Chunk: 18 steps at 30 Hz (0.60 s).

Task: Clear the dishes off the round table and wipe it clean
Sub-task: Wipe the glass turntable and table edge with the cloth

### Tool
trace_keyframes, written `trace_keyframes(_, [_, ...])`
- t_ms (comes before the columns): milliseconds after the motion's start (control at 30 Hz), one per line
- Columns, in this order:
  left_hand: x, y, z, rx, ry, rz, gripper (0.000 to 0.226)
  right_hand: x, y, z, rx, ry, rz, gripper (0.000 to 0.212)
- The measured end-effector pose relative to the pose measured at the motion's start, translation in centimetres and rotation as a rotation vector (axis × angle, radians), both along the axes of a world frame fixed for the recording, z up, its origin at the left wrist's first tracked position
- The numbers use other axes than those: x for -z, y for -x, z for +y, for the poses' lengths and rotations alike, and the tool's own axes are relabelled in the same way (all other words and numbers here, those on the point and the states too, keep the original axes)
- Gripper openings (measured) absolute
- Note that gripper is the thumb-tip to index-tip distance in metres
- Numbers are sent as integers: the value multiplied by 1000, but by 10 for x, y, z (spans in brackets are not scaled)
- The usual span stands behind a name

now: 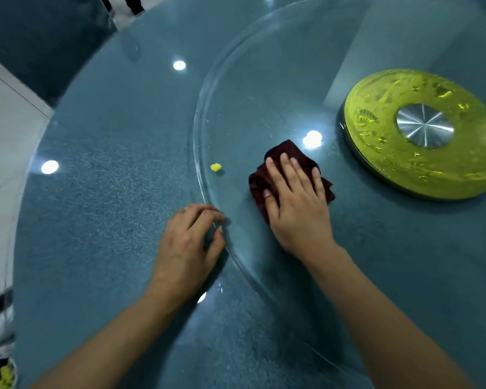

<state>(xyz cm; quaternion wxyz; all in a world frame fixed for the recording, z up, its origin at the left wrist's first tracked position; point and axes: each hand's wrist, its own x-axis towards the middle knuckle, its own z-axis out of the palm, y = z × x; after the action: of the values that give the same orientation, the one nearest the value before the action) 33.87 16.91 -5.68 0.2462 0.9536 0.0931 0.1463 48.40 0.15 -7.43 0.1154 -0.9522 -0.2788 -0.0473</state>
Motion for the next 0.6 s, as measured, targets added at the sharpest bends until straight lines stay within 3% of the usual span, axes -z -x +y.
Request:
trace_keyframes(133, [-2,-19,14,-2,-86,-10,25,1,-22,-26,-73,25,20,59])
trace_keyframes(333, [-1,-16,16,40,-76,20,30,-11,-134,-135,565,19,129,72])
trace_keyframes(433, [2,-1,4,69,-58,3,34,-17,-146,-137,685,20,165,71])
trace_keyframes(500, [5,9,-6,93,-52,-16,34,-17,-132,-102,614,14,160,72])
trace_keyframes(600, [11,25,-17,139,-60,-15,39,-7,-75,-11,267,29,99,66])
